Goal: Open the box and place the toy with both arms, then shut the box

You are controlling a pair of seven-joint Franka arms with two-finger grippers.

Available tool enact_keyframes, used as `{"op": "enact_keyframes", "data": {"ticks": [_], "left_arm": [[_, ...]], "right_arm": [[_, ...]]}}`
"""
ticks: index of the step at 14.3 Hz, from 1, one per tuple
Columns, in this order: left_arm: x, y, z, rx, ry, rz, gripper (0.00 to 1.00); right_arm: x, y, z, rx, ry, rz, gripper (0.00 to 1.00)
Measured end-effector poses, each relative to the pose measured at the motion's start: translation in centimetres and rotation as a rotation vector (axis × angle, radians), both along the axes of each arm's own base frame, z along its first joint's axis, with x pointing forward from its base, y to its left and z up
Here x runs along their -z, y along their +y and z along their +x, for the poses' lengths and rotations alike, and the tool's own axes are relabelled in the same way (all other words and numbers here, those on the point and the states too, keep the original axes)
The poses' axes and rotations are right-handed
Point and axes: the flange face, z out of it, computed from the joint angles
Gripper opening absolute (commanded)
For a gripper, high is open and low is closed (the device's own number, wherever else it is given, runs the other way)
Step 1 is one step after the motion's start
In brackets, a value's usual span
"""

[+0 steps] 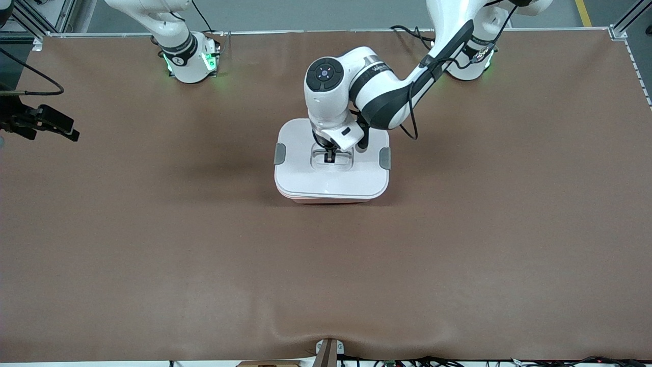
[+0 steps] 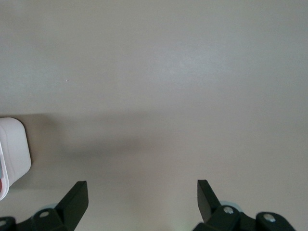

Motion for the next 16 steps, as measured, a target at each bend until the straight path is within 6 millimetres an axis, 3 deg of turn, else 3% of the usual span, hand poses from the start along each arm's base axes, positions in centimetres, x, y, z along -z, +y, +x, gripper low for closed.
{"op": "enact_keyframes", "data": {"ticks": [16], "left_arm": [[0.88, -0.13, -0.26, -0.165, -0.037, 0.007, 0.0]], "right_arm": [[0.06, 0.48, 0.05, -0.009, 0.002, 0.0, 1.0]]}}
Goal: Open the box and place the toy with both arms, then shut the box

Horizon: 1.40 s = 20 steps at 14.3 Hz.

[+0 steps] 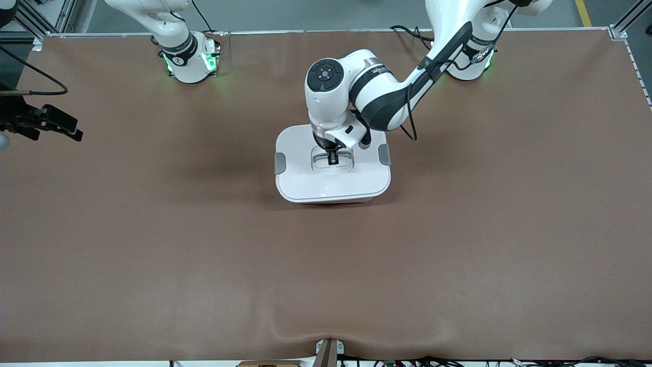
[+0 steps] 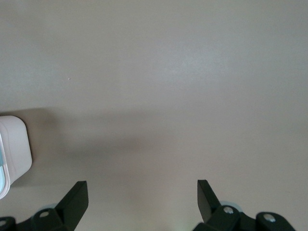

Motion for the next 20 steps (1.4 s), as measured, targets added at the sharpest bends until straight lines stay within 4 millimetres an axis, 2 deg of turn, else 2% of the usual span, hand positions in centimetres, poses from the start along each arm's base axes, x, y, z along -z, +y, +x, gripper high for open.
{"op": "enact_keyframes", "data": {"ticks": [15, 20], "left_arm": [[0.5, -1.0, -1.5, 0.024, -0.044, 0.032, 0.0], [-0.4, -1.4, -3.1, 0.049, -0.06, 0.04, 0.0]], "right_arm": [[0.0, 0.1, 0.0, -0.001, 0.0, 0.0, 1.0], [0.0, 0.0, 0.0, -0.001, 0.001, 0.0, 1.0]]}}
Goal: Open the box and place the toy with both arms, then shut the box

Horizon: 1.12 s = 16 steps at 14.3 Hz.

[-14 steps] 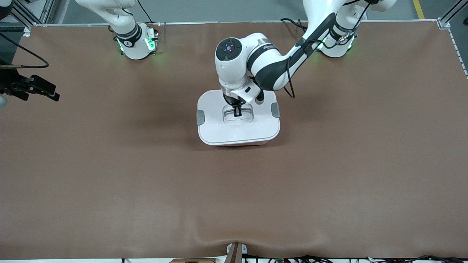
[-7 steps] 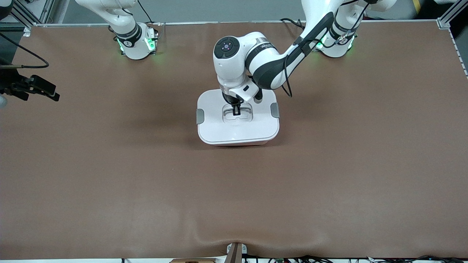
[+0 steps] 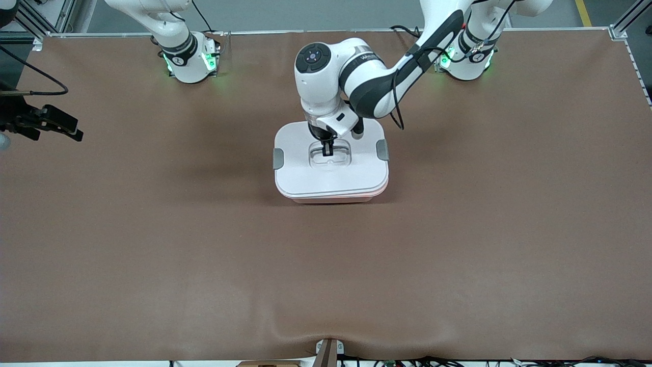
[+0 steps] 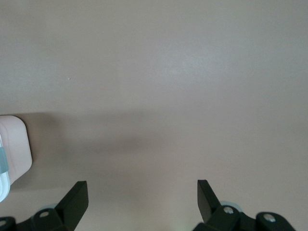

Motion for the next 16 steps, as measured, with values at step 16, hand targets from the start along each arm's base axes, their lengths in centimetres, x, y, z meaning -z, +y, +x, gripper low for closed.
{"op": "enact_keyframes", "data": {"ticks": [16], "left_arm": [[1.3, 0.5, -0.9, 0.068, -0.078, 0.002, 0.0]], "right_arm": [[0.0, -0.2, 0.0, 0.003, 0.0, 0.0, 1.0]]}}
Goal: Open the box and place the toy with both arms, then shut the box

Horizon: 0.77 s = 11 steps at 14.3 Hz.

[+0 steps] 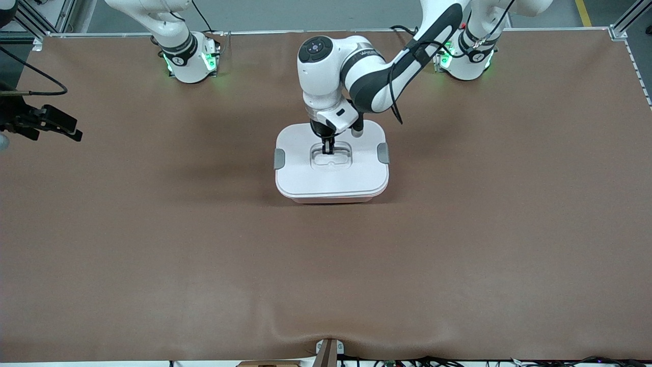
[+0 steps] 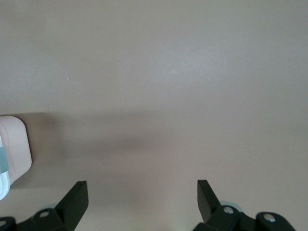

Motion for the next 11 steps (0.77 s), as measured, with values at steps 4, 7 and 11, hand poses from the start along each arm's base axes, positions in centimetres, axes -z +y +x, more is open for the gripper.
{"op": "enact_keyframes", "data": {"ticks": [4, 7, 11], "left_arm": [[0.19, 0.19, 0.23, 0.009, -0.002, -0.008, 0.0], [0.34, 0.24, 0.21, 0.013, -0.002, -0.01, 0.0], [0.48, 0.26, -0.05, 0.044, 0.0, -0.005, 0.0]], "right_arm": [[0.0, 0.0, 0.0, 0.0, 0.0, 0.0, 1.0], [0.0, 0.0, 0.0, 0.0, 0.0, 0.0, 1.0], [0.0, 0.0, 0.0, 0.0, 0.0, 0.0, 1.0]]}}
